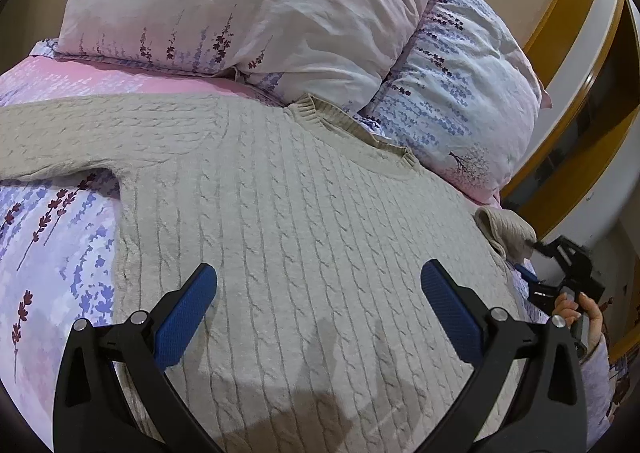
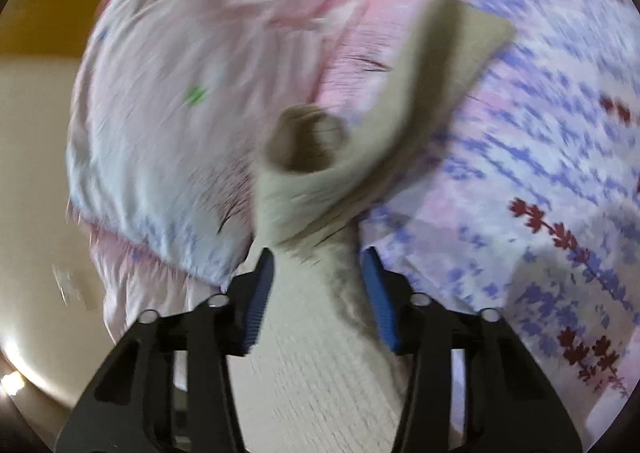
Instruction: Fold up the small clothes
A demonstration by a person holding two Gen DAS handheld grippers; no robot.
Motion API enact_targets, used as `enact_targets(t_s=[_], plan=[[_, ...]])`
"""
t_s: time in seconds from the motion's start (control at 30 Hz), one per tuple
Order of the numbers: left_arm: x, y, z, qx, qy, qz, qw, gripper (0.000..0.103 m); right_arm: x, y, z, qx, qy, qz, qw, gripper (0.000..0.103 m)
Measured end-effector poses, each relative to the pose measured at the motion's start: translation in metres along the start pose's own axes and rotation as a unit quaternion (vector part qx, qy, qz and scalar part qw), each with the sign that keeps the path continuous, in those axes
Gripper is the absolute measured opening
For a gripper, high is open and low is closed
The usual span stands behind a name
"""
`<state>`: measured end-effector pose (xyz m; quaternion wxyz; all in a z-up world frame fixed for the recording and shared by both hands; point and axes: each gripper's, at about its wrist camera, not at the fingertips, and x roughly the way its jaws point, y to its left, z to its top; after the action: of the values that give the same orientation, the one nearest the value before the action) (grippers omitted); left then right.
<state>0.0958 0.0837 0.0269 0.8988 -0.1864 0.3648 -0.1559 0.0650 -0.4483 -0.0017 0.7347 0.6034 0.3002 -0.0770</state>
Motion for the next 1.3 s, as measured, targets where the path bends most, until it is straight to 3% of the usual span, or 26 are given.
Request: enact_targets(t_s=[0.07, 0.37, 0.43, 0.47, 0.57, 0.67, 0.77, 0.9, 1.07, 1.13, 1.23, 1.3], plan=[[0.001, 0.000, 0.000, -0.001, 0.004, -0.001, 1.0000, 0.102, 0.008, -0.011, 0.007, 0.027, -0.005, -0.009, 1.000, 0.045], [0.004, -0.001, 0.000, 0.002, 0.004, 0.005, 1.0000, 0.102, 0.041, 0.000, 0.045, 0.033, -0.034, -0.019, 0.999, 0.050], [0.005, 0.000, 0.001, 0.000, 0.005, 0.007, 1.0000, 0.102, 0.044, 0.004, 0.049, 0.028, -0.052, -0.019, 0.998, 0.030], [0.005, 0.001, 0.001, -0.001, 0.007, 0.007, 1.0000, 0.102, 0.045, 0.006, 0.050, 0.017, -0.059, -0.030, 0.998, 0.012], [0.005, 0.002, 0.001, -0.002, 0.006, 0.006, 1.0000, 0.102, 0.043, 0.011, 0.051, -0.009, -0.079, -0.041, 0.996, 0.009], [0.004, 0.003, 0.001, -0.001, 0.004, 0.005, 1.0000, 0.102, 0.027, 0.033, 0.045, -0.077, -0.120, -0.047, 0.989, 0.008], [0.003, 0.004, 0.001, -0.002, 0.003, 0.004, 1.0000, 0.102, 0.012, 0.067, 0.036, -0.149, -0.144, -0.020, 0.978, 0.008], [0.001, 0.005, 0.002, -0.004, 0.000, 0.005, 1.0000, 0.102, 0.002, 0.129, 0.002, -0.282, -0.144, 0.032, 0.948, 0.008], [-0.004, 0.006, 0.004, -0.005, -0.005, 0.010, 0.9999, 0.102, 0.033, 0.178, -0.051, -0.406, -0.051, 0.075, 0.910, 0.008], [-0.006, 0.006, 0.005, -0.004, -0.007, 0.012, 0.9999, 0.102, 0.057, 0.185, -0.083, -0.458, 0.015, 0.060, 0.887, 0.008], [-0.008, 0.008, 0.009, -0.005, -0.012, 0.018, 0.9998, 0.102, 0.105, 0.179, -0.131, -0.520, 0.112, -0.003, 0.846, 0.008], [-0.010, 0.009, 0.012, -0.007, -0.016, 0.020, 0.9996, 0.102, 0.128, 0.166, -0.152, -0.536, 0.157, -0.041, 0.829, 0.012]])
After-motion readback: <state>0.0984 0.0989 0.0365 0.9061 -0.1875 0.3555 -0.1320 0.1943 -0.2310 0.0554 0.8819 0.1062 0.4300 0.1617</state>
